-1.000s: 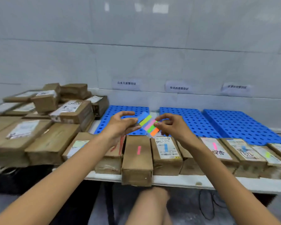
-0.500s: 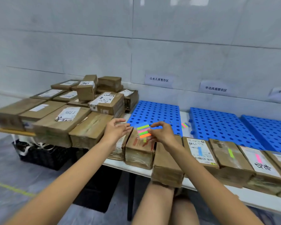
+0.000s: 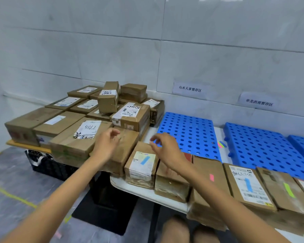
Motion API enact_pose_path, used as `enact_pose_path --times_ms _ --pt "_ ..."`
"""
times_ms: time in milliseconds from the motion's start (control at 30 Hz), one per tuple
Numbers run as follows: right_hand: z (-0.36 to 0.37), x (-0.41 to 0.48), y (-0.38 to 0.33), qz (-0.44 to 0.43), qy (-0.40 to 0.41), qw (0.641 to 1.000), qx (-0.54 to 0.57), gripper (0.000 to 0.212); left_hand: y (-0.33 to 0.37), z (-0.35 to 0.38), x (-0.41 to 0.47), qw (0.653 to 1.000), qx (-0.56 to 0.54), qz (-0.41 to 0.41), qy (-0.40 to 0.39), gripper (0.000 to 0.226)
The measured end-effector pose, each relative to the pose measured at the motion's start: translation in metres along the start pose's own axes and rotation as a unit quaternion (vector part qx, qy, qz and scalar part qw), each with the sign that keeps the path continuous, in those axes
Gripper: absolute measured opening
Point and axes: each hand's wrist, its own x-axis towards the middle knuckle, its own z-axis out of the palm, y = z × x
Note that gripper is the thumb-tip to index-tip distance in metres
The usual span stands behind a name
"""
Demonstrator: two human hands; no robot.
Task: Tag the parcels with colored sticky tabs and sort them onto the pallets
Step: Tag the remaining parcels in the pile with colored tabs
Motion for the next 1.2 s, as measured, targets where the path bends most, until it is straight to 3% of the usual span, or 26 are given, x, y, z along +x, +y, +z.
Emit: enact_pose_path --times_ms 67,167,300,500,667,733,867,967,1100,1200 --pt "0.026 0.017 -0.022 0.031 -0.069 0.992 0.100 0.025 -0.029 -0.002 0.008 0.994 0.101 0.022 -0.037 0.022" --pt "0.075 0.032 -0.037 0.062 -0.121 0.989 0.052 0.030 -0.061 0.002 0.008 0.974 0.199 0.080 -0.078 0.023" --pt "0.108 0.037 -0.042 0.087 -0.093 0.991 -0.042 0.034 -0.069 0.009 0.013 0.944 0.295 0.123 -0.085 0.032" --pt "0.124 0.040 -0.049 0.116 -0.047 0.991 0.054 0.037 -0.075 0.007 0.022 0.916 0.356 0.115 -0.146 0.041" --pt "0.127 0.037 -0.054 0.153 -0.013 0.968 0.199 0.036 -0.072 0.006 0.024 0.937 0.289 0.074 -0.179 0.033" --pt "0.127 0.031 -0.056 0.160 0.005 0.959 0.234 0.036 -0.065 0.003 0.020 0.960 0.217 0.090 -0.153 0.025" --pt "0.121 0.025 -0.068 0.174 0.042 0.933 0.311 0.035 -0.038 -0.010 0.011 0.988 0.069 0.116 -0.074 0.035" --pt "0.109 0.022 -0.079 0.169 0.075 0.918 0.352 0.041 -0.012 -0.026 0.003 0.993 0.019 0.115 -0.002 0.039" --pt "0.066 0.021 -0.092 0.137 0.099 0.896 0.412 0.047 0.031 -0.053 -0.002 0.990 -0.032 0.137 0.028 0.043" --pt "0.011 0.020 -0.084 0.101 0.121 0.896 0.414 0.041 0.071 -0.061 -0.002 0.989 -0.063 0.126 0.037 0.042"
